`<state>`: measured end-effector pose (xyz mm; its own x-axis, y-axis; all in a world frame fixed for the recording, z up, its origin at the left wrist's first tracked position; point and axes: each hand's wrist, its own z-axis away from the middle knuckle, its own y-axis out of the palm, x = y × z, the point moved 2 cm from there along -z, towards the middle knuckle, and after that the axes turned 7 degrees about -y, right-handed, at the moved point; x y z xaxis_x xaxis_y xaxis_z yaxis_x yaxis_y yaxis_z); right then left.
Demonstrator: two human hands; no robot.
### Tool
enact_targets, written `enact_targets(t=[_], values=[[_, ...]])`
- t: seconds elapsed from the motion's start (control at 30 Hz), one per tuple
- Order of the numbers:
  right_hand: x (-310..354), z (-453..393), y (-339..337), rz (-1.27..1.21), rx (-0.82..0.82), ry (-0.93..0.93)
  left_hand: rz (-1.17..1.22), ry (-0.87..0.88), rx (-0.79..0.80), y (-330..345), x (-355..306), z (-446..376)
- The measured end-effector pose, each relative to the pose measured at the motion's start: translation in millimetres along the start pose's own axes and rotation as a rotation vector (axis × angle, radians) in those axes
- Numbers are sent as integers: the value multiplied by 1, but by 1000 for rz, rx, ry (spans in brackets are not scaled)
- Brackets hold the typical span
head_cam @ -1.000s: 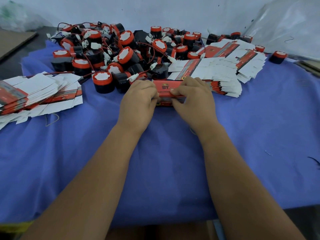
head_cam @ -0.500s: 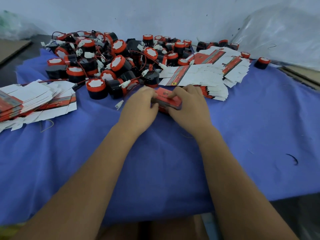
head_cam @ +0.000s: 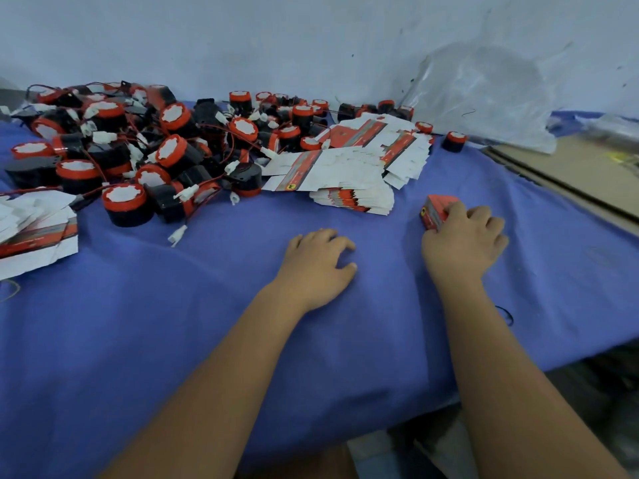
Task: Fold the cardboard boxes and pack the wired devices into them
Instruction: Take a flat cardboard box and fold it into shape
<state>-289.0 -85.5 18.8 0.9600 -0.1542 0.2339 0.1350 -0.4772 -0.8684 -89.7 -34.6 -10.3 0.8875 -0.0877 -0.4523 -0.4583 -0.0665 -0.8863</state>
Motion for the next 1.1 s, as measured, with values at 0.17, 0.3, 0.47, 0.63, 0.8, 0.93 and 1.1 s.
enact_targets(t=[0.17,0.3,0.47,0.63,0.8,0.93,1.1], values=[[67,10,0,-178,-72,-121,250,-89,-101,-31,28,6],[135,28,13,-289,-2,-380,269,-171,-234,-57,64,16],[181,34,42,-142,119,-612,207,-253,-149,-68,105,26],[174,21,49,-54,55,-575,76,-294,-54,-71,104,19],[178,42,14,-386,-505,-615,261,-406,-243,-63,85,17],[200,79,4,-672,-363,-963,1272,-369,-337,-64,87,18],[205,99,19,-478,94,-1068,1087,-380,-652,-77,118,21]])
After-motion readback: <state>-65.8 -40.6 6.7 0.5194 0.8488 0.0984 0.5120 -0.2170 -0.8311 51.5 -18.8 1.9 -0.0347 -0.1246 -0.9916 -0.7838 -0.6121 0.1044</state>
